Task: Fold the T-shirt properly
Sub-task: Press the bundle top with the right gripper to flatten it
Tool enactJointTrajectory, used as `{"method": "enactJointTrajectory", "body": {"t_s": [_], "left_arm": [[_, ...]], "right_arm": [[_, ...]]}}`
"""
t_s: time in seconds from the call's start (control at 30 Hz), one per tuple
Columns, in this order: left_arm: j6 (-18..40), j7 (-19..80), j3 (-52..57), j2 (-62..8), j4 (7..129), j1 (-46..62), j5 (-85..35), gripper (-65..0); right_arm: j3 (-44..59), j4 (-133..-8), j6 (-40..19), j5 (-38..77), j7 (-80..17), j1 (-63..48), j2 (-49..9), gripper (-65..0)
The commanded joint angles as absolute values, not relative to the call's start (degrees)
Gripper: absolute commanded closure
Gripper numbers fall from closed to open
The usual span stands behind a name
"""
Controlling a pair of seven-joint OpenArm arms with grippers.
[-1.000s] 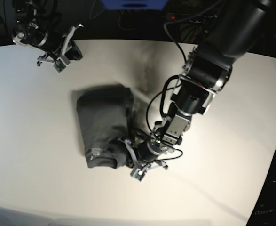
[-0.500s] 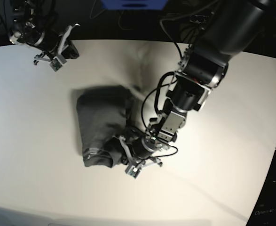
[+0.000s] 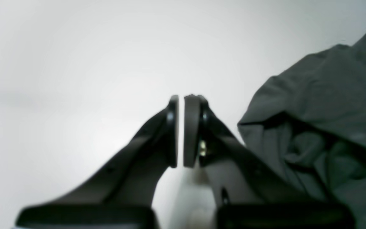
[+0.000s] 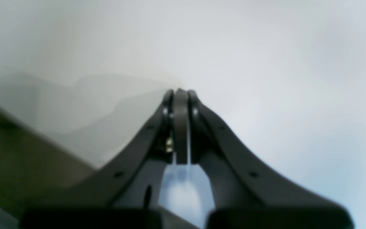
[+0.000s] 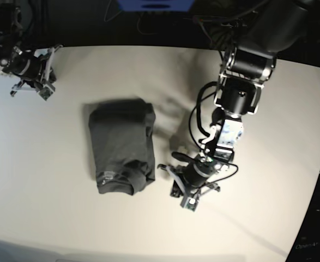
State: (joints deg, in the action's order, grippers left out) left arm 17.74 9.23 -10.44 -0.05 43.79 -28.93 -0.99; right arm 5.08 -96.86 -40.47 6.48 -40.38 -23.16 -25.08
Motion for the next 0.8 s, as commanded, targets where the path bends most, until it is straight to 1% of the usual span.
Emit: {"method": "enactJointTrajectory", "body": {"t_s": [0.0, 0.07, 0.2, 0.33, 0.5, 0.67, 0.77], "left_arm": [[17.8, 9.8, -10.3, -0.5, 46.5, -29.6, -1.3, -3.1], [17.8, 13.1, -10.2, -1.5, 50.8, -26.9, -1.3, -3.1], [17.9, 17.6, -10.4, -4.1, 60.4, -19.7, -1.3, -3.1], [18.0, 22.8, -10.4, -6.0, 70.6, -11.7, -1.3, -3.1], [23.9, 24.4, -9.9, -7.2, 80.7, -2.1, -1.2, -3.1], [24.7, 27.9, -5.1, -8.6, 88.4, 5.6, -1.2, -3.1], [24.7, 28.1, -3.2, -10.1, 91.1, 9.2, -1.2, -3.1]], "right_arm": [[5.4, -97.2, -40.0, 5.1, -41.5, -22.1, -26.7, -0.3], [5.2, -96.1, -40.0, 5.1, -41.9, -19.7, -27.7, -0.3], [4.8, -93.6, -40.0, 5.1, -43.9, -14.5, -27.8, -0.3], [1.1, -93.4, -40.0, 5.1, -44.2, -11.4, -27.8, -0.3], [-2.2, -93.3, -40.0, 5.1, -45.8, -8.6, -26.8, -0.3], [-4.7, -93.3, -40.0, 5.1, -45.8, -7.9, -26.2, -0.3], [-6.9, -93.3, -40.0, 5.1, -45.8, -6.5, -26.2, -0.3]]}}
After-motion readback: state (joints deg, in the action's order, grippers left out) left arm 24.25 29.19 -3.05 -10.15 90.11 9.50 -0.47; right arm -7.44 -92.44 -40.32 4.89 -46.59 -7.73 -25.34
